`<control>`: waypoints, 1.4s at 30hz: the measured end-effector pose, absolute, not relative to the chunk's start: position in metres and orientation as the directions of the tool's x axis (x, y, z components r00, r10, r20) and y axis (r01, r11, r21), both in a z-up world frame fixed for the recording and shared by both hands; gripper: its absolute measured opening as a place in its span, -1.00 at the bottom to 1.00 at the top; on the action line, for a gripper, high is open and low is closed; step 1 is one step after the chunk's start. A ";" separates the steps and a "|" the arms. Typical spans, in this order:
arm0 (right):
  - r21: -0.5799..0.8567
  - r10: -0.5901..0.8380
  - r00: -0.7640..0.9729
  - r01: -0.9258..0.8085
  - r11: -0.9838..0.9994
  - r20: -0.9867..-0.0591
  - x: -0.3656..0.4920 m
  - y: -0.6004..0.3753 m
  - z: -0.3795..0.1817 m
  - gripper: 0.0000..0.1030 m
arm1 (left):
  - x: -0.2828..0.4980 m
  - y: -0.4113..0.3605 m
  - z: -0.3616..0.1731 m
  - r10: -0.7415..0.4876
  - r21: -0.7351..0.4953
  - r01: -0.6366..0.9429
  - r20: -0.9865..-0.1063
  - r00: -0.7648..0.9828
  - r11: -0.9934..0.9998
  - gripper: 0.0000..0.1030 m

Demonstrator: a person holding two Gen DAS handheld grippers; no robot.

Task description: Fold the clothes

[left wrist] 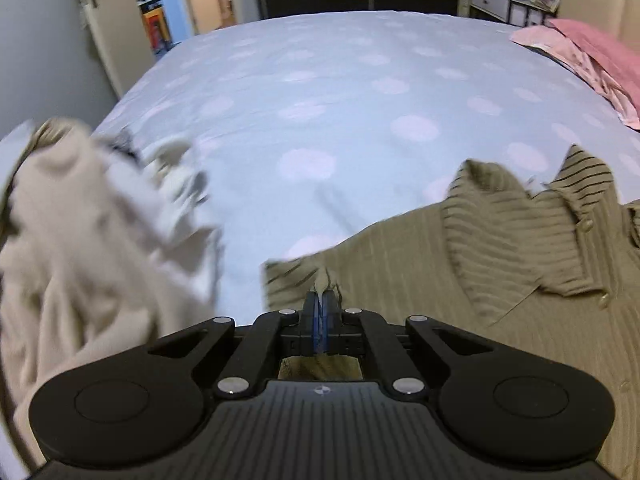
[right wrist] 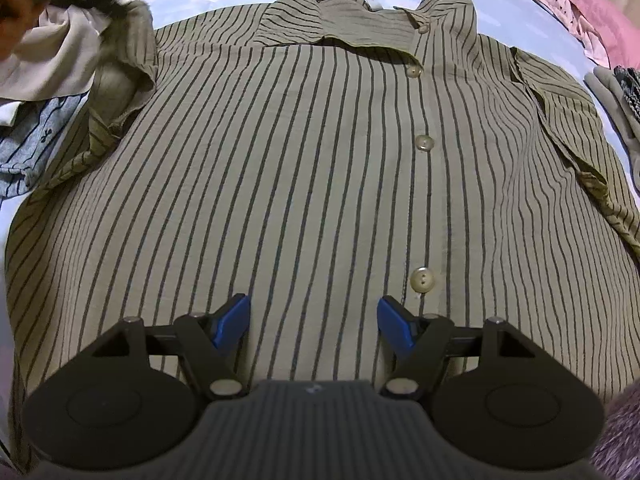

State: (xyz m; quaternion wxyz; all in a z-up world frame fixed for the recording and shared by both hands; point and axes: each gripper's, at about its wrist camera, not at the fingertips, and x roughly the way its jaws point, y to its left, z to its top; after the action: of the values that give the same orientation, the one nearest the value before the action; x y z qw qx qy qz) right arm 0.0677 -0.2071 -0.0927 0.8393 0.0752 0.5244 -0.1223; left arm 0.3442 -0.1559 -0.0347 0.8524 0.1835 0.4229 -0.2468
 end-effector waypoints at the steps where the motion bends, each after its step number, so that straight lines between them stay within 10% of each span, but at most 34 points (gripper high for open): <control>1: 0.001 -0.123 0.421 0.283 0.959 -0.899 0.067 -0.207 -0.093 0.43 | 0.346 -0.166 -0.034 -0.259 0.107 0.578 -0.818 0.514 0.809 -1.00; 6: 0.017 -0.108 0.428 0.280 0.960 -0.897 0.070 -0.206 -0.092 0.43 | 0.357 -0.203 -0.045 -0.266 0.024 0.545 -0.854 0.446 0.838 -0.95; 14: 0.039 -0.087 0.435 0.275 0.961 -0.896 0.068 -0.205 -0.090 0.43 | 0.354 -0.212 -0.044 -0.307 -0.028 0.519 -0.833 0.460 0.854 -0.14; 42: 0.001 -0.092 0.407 0.222 0.975 -0.909 0.048 -0.191 -0.095 0.47 | 0.234 -0.039 -0.095 -0.119 0.076 0.527 -0.938 0.326 0.846 -0.12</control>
State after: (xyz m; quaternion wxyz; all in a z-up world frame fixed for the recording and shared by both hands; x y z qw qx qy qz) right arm 0.0484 -0.1914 -0.0955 0.8365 0.0608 0.5364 -0.0938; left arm 0.2335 -0.0395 -0.0946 0.7923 0.1877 0.5435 -0.2040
